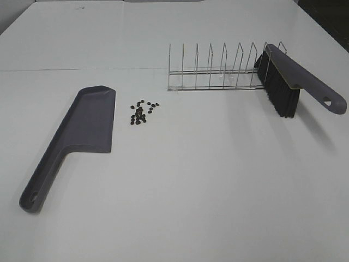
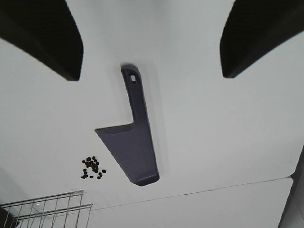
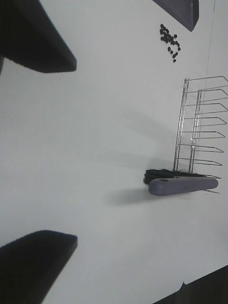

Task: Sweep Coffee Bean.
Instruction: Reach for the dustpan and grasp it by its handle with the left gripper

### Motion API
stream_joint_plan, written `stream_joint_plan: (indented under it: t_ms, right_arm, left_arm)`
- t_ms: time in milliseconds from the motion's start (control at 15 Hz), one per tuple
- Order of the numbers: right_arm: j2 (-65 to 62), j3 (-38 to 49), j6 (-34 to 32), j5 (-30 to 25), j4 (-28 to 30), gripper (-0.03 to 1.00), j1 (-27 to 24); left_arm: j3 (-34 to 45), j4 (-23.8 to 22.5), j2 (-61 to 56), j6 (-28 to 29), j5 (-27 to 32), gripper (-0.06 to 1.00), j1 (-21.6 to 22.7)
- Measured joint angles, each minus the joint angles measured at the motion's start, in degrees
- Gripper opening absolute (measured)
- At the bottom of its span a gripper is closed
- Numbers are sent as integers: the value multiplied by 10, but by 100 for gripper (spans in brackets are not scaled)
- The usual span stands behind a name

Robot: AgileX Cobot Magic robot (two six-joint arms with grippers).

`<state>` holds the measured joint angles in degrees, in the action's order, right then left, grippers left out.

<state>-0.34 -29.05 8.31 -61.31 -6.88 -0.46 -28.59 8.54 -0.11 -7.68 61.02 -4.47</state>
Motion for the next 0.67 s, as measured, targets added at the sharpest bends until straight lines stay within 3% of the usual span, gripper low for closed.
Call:
stream_joint_plan:
  t_ms: [667]
  right_arm:
    - [0,0,0,0,0,76,0]
  left_arm:
    - [0,0,0,0,0,73,0]
